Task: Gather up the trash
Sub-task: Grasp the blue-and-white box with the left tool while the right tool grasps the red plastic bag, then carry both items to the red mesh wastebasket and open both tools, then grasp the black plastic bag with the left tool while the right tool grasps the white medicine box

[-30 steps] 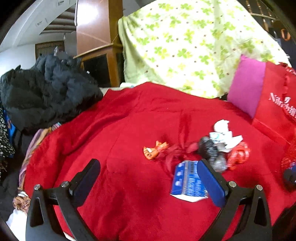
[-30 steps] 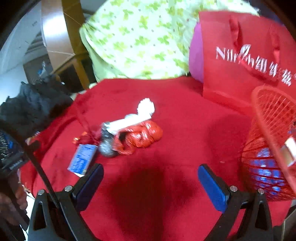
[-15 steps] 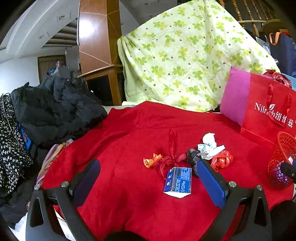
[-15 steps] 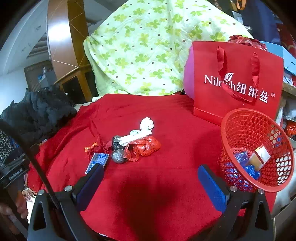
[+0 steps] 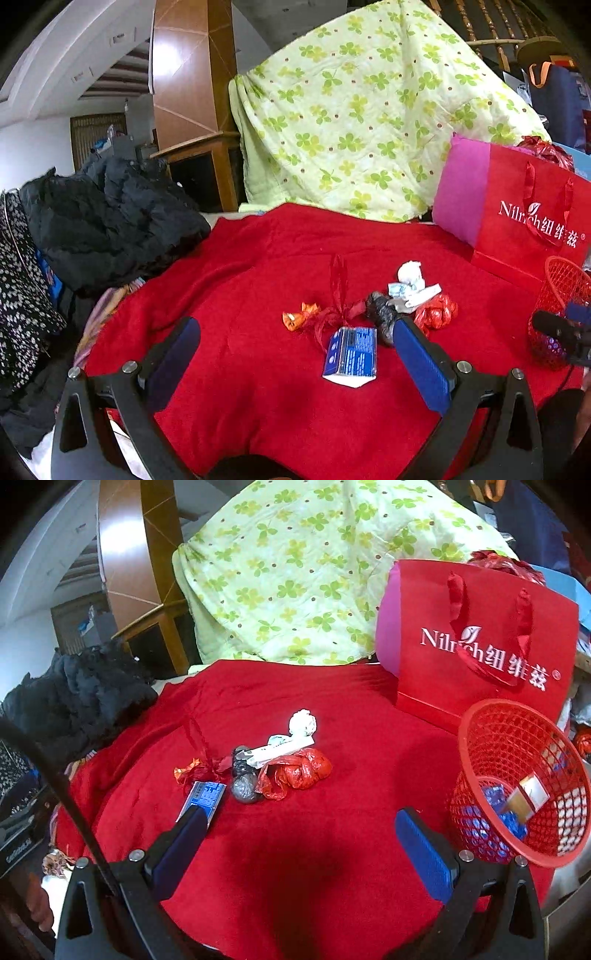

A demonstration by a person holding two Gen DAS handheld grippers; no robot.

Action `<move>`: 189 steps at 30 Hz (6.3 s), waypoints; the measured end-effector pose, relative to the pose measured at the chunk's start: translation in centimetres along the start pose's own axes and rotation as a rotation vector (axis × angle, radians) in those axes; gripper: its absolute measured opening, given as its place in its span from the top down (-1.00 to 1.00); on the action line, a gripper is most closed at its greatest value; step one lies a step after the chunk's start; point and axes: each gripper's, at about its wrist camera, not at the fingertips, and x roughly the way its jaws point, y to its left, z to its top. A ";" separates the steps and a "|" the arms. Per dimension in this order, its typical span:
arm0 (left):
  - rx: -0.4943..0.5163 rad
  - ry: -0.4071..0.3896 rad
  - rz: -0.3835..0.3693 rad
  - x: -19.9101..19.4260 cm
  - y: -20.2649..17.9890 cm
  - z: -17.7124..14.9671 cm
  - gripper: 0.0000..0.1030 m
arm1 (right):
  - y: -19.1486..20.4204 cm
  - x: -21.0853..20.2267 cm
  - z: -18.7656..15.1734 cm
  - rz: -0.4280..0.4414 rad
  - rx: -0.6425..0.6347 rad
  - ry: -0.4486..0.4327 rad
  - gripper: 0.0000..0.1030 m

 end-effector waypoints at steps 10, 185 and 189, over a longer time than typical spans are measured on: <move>-0.043 0.220 -0.023 7.7 0.8 -3.6 -1.00 | -1.6 11.0 1.8 0.066 -0.023 0.112 -0.99; -0.041 0.448 -0.297 24.7 -12.8 -2.8 0.41 | -9.3 20.4 5.3 0.130 0.199 0.206 0.08; -0.031 0.407 -0.300 22.3 -12.5 -2.3 0.42 | -8.6 19.4 5.2 0.148 0.163 0.182 0.08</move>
